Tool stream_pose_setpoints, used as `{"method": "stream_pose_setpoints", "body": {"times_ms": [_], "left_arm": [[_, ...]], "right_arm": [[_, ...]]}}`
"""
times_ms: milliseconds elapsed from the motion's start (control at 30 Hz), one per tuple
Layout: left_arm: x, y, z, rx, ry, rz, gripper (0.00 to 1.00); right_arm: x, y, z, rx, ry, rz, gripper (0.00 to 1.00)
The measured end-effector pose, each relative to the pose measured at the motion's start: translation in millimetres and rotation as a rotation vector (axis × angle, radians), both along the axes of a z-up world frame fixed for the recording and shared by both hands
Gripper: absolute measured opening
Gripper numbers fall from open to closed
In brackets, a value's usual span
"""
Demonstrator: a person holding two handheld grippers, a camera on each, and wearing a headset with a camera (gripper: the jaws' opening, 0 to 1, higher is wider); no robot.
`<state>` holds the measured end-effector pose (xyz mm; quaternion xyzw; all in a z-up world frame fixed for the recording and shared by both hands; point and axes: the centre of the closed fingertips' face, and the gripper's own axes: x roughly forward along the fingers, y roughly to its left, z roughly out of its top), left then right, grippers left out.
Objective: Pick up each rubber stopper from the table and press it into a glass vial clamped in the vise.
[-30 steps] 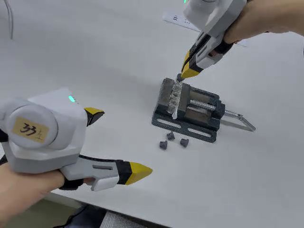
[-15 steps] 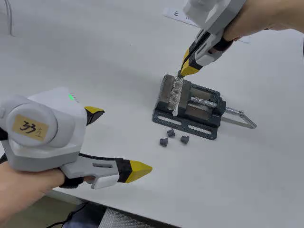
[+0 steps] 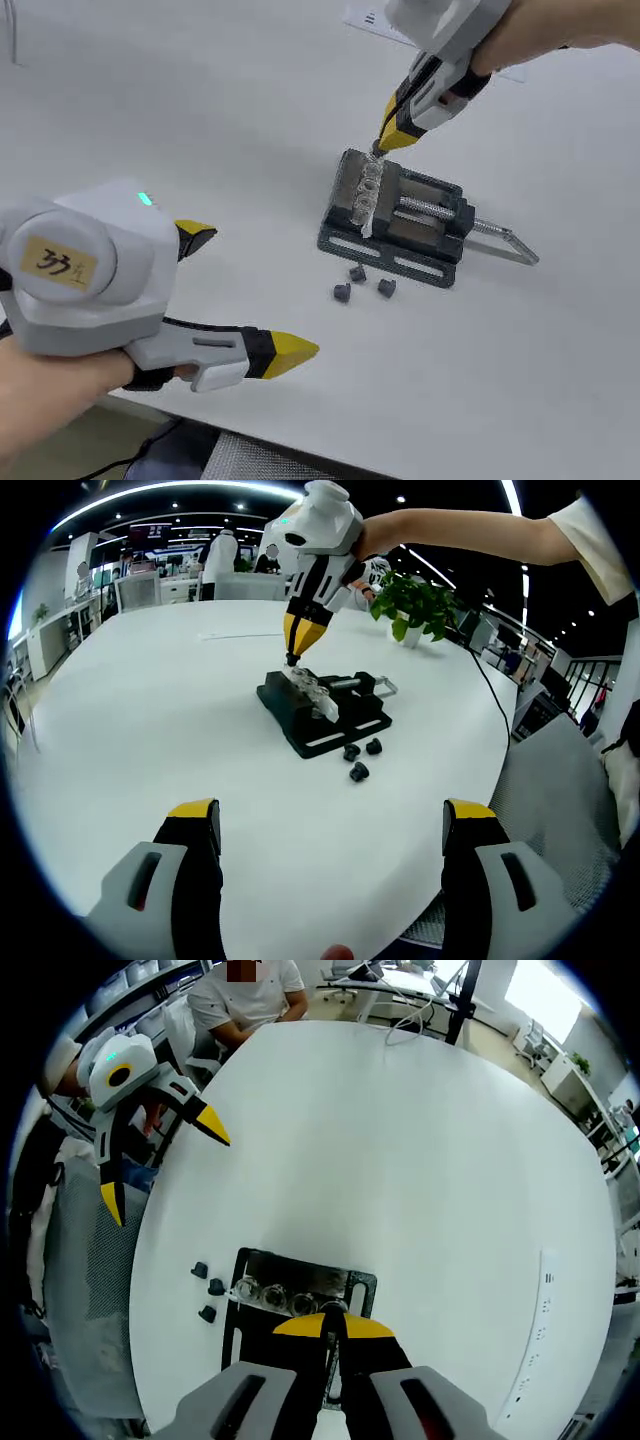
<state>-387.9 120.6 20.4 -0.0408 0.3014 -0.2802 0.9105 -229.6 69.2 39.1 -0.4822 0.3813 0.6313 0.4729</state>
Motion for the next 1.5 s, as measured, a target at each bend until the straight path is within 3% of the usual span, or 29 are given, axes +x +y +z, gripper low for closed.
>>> {"method": "stream_pose_setpoints", "body": {"times_ms": [233,400,1000,1233,1500], "left_arm": [[0.8,-5.8,-2.9,-0.009,0.007,-0.005,0.91],[2.3,-8.4,-4.0,-0.016,0.011,-0.009,0.91],[8.9,-14.8,-8.0,-0.025,0.019,-0.023,0.9],[8.9,-16.9,-8.3,-0.03,0.024,-0.02,0.9],[8.9,-17.7,-8.4,-0.033,0.028,-0.021,0.9]], "right_arm": [[0.2,-0.3,-1.9,-0.017,-0.012,0.046,0.0],[-4.4,-1.8,-1.2,-0.029,-0.012,0.044,0.0],[1.3,0.5,-9.2,-0.093,-0.018,0.087,0.0],[22.4,7.2,-20.0,-0.12,-0.013,0.096,0.0],[13.8,3.5,-18.0,-0.152,-0.003,0.081,0.0]]}}
